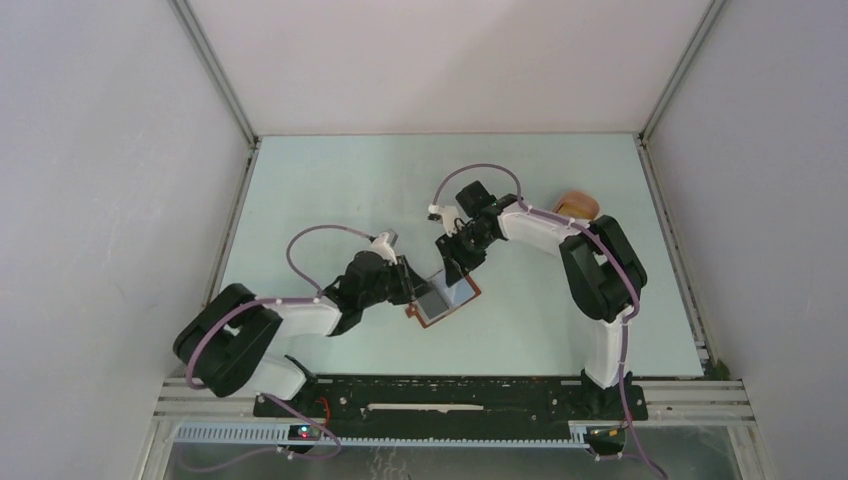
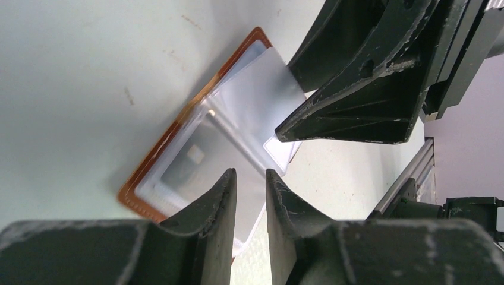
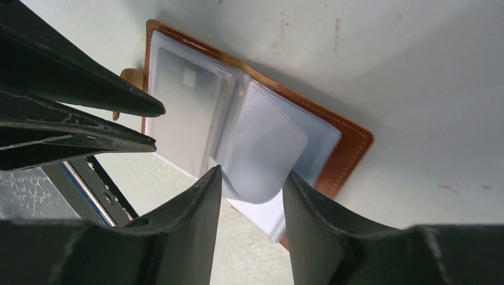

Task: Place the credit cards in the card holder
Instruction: Turn over the card slot in the card holder, then move the storage box to the center of the board.

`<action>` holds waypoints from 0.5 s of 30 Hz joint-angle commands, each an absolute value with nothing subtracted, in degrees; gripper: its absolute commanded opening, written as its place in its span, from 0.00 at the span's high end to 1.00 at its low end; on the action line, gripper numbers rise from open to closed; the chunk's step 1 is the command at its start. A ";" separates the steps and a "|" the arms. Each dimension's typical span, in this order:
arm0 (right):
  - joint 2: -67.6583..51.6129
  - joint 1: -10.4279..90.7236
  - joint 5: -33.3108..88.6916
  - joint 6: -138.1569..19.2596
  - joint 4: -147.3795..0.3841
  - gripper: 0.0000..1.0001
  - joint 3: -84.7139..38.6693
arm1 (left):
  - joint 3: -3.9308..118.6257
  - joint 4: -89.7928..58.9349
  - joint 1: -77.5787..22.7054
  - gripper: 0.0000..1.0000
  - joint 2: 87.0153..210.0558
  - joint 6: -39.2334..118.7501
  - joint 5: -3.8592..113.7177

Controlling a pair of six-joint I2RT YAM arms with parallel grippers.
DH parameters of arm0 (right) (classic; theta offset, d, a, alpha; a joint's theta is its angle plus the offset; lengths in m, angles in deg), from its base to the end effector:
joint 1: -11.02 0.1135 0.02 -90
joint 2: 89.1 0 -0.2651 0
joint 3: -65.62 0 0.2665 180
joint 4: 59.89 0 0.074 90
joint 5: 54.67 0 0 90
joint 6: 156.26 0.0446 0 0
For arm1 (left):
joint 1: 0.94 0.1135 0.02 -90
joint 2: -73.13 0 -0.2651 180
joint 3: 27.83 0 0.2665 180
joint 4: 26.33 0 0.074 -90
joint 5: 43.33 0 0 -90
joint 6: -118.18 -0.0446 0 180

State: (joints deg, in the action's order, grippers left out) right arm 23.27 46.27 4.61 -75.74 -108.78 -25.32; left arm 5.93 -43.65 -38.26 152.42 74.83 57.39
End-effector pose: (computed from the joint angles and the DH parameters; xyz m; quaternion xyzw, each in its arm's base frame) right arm 0.3191 0.2534 0.1555 -0.4034 0.8614 0.2912 0.1024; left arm 0.2027 -0.1650 0.1281 -0.0217 0.8554 -0.4016 0.3264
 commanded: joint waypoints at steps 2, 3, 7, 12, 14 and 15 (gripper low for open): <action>18.55 44.51 5.27 -78.17 -110.28 0.46 -25.19 | 12.24 -46.94 -38.17 0.71 157.92 72.90 61.50; 18.32 44.06 6.22 -78.63 -110.53 0.45 -25.23 | 13.43 -46.90 -38.19 0.71 159.00 72.77 62.01; 16.98 42.54 9.44 -80.73 -111.17 0.45 -25.22 | 17.06 -46.90 -38.58 0.71 163.57 72.14 63.90; 15.51 39.73 8.34 -83.48 -112.51 0.46 -25.09 | 21.47 -46.90 -39.35 0.70 169.20 71.31 66.99; 14.05 38.20 5.90 -85.15 -113.20 0.47 -24.87 | 22.87 -46.42 -39.59 0.70 170.93 70.80 67.86; 13.02 37.48 4.47 -86.52 -113.80 0.47 -24.83 | 23.56 -46.11 -39.68 0.69 171.88 70.62 68.42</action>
